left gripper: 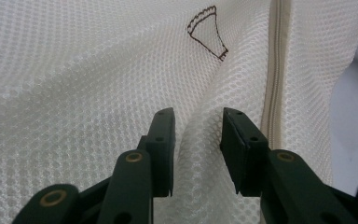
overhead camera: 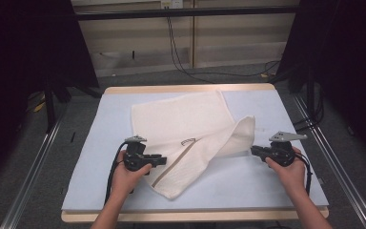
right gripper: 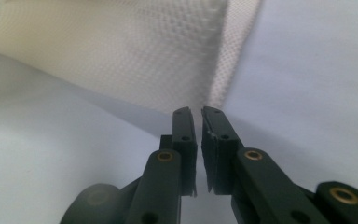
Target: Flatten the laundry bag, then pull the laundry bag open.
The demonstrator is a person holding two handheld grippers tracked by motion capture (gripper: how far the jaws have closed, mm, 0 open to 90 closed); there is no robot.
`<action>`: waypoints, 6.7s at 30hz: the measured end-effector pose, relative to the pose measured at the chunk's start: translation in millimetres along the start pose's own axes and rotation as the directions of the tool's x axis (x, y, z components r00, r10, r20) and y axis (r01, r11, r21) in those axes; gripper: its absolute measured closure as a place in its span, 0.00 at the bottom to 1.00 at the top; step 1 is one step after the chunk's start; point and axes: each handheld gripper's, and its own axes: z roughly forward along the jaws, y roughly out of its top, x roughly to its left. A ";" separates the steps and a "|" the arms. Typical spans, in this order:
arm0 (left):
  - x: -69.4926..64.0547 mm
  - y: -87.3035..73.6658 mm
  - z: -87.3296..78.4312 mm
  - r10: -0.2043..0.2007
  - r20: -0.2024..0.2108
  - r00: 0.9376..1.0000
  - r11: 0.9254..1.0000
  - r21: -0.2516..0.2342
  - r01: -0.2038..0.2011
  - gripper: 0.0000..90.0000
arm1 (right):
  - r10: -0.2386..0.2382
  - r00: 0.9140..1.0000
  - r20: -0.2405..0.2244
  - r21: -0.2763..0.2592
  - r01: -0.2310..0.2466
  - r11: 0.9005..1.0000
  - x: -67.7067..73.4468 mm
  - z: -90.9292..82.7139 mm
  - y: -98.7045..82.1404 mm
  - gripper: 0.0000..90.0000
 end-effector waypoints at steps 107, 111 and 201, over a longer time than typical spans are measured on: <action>46.8 10.8 -18.8 -0.037 -0.389 0.921 0.999 -0.019 0.032 0.96 | -0.033 0.985 -0.168 0.090 0.048 0.995 6.2 7.1 -11.3 1.00; 45.4 9.8 -25.6 -0.066 -0.366 0.928 0.998 -0.043 0.054 0.80 | -0.036 0.985 -0.168 0.088 0.051 0.995 10.6 4.5 -12.6 0.99; 40.8 -4.9 -43.1 -0.135 -0.385 0.913 0.990 -0.008 0.142 0.95 | -0.071 0.995 -0.075 0.103 0.079 0.992 44.2 15.6 -7.9 0.98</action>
